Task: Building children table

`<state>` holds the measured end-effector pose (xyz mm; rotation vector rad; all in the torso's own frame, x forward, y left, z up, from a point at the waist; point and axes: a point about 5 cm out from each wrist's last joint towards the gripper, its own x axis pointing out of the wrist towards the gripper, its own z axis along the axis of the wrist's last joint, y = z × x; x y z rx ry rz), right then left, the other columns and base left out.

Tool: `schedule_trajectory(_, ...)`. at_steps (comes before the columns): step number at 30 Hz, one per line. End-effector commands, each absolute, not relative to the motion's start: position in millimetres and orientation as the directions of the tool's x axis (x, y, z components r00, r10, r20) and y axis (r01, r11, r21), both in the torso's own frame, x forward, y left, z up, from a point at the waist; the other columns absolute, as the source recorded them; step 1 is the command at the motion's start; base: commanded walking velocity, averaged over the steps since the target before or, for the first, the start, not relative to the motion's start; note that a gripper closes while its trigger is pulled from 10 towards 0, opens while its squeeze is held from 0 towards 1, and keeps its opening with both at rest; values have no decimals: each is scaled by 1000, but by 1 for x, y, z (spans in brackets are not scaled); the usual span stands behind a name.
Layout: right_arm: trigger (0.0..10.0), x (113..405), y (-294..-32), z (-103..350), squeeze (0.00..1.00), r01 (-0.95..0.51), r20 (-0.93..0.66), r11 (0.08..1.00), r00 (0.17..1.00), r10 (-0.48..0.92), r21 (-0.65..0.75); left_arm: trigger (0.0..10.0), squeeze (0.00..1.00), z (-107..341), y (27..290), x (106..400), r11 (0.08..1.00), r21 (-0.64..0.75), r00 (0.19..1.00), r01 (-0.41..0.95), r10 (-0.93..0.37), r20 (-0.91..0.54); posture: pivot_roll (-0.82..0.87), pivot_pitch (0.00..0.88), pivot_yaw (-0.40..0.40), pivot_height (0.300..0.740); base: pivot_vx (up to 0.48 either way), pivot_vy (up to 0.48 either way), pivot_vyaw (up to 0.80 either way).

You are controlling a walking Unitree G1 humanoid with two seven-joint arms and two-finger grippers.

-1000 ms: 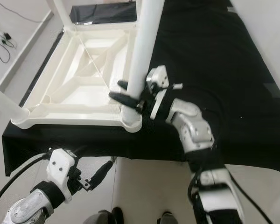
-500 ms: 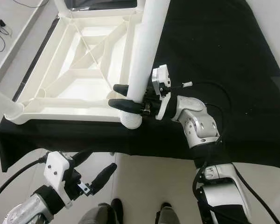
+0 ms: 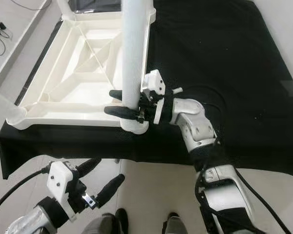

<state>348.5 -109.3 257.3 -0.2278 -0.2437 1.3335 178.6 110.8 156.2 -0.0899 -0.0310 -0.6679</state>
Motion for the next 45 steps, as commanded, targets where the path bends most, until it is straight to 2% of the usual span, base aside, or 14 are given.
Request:
schedule_trajectory(1, 10000, 349, -104, 237, 0, -945, -49, 194, 213, 976, -262, 10000, 0, 154, 111, 175, 782, -77, 785, 619, -617, 50, 88, 329, 85, 740, 0, 0, 0)
schedule_trajectory(11, 10000, 355, -104, 239, 0, -952, -58, 175, 196, 979, -251, 10000, 0, 155, 112, 173, 783, -82, 787, 617, -615, 55, 90, 345, 80, 740, 0, 0, 0)
schedule_trajectory(25, 10000, 356, -117, 250, 0, -979, -3, 89, 91, 996, -185, 10000, 0, 157, 113, 169, 780, -86, 785, 619, -617, 50, 101, 371, 91, 740, 0, 0, 0)
schedule_trajectory(33, 10000, 356, -118, 249, 0, -979, -22, 68, 74, 997, -192, 10000, 0, 157, 114, 168, 780, -85, 784, 620, -619, 47, 103, 378, 93, 740, 0, 0, 0)
schedule_trajectory(36, 10000, 355, -109, 239, 0, -979, -79, 27, 44, 996, -201, 10000, 0, 158, 114, 168, 781, -83, 785, 619, -618, 47, 110, 382, 95, 740, 0, 0, 0)
schedule_trajectory(39, 10000, 356, -107, 239, 0, -979, -86, 29, 48, 995, -204, 10000, 0, 158, 114, 168, 781, -82, 785, 619, -618, 46, 110, 382, 95, 740, 0, 0, 0)
schedule_trajectory(45, 10000, 365, -105, 246, 0, -965, -60, 113, 130, 990, -236, 10000, 0, 158, 115, 168, 782, -80, 786, 618, -616, 46, 116, 383, 89, 740, 0, 0, 0)
